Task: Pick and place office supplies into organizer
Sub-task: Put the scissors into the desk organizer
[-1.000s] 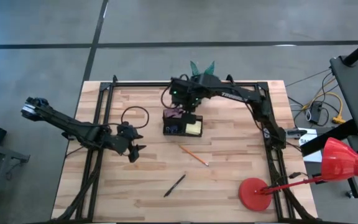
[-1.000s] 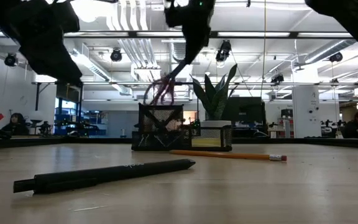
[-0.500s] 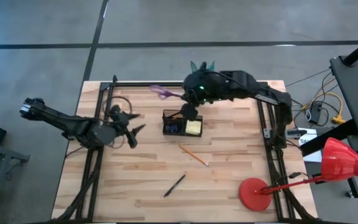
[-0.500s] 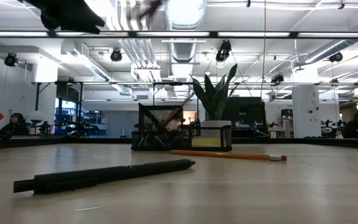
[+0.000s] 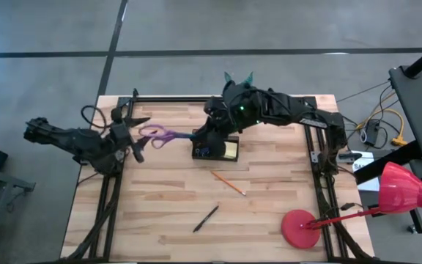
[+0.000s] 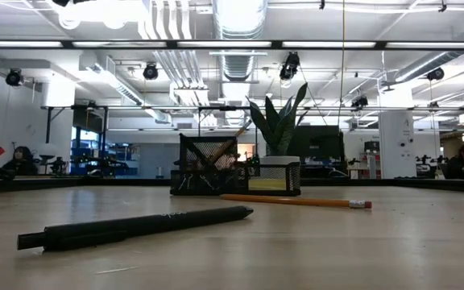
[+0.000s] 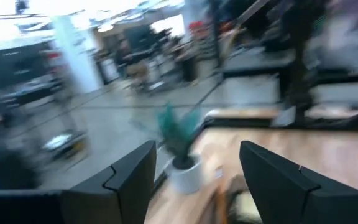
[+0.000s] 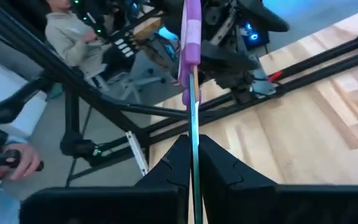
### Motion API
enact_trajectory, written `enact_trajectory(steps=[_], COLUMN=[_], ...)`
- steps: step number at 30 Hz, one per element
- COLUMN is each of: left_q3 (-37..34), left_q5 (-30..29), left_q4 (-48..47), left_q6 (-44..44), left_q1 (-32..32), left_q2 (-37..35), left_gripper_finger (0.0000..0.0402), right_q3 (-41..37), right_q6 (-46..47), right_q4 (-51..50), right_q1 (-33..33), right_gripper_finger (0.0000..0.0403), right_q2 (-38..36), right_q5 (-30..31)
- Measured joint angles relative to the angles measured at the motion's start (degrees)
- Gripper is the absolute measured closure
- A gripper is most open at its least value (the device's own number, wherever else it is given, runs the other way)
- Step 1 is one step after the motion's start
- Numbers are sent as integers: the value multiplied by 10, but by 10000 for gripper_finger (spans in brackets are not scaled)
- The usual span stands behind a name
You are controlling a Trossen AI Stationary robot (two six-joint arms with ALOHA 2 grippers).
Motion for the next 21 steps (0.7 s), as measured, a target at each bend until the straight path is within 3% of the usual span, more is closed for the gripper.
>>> enact_trajectory(steps=[5, 10, 15, 21], left_q3=[3, 2, 5, -2], left_q5=[92, 111, 137, 158], left_q4=[57, 58, 68, 46], left_q6=[-15, -86, -154, -198], left_q1=[-1, 0, 0, 0], left_q2=[-48, -117, -181, -172], left_gripper_finger=[183, 183, 183, 183], right_q3=[-8, -8, -15, -52], right_q6=[-62, -130, -156, -164], right_q4=[11, 46, 66, 143], right_q1=[-8, -7, -7, -5], right_gripper_finger=[394, 394, 394, 394], right_q2=[0, -1, 4, 11], right_q5=[20, 67, 77, 76])
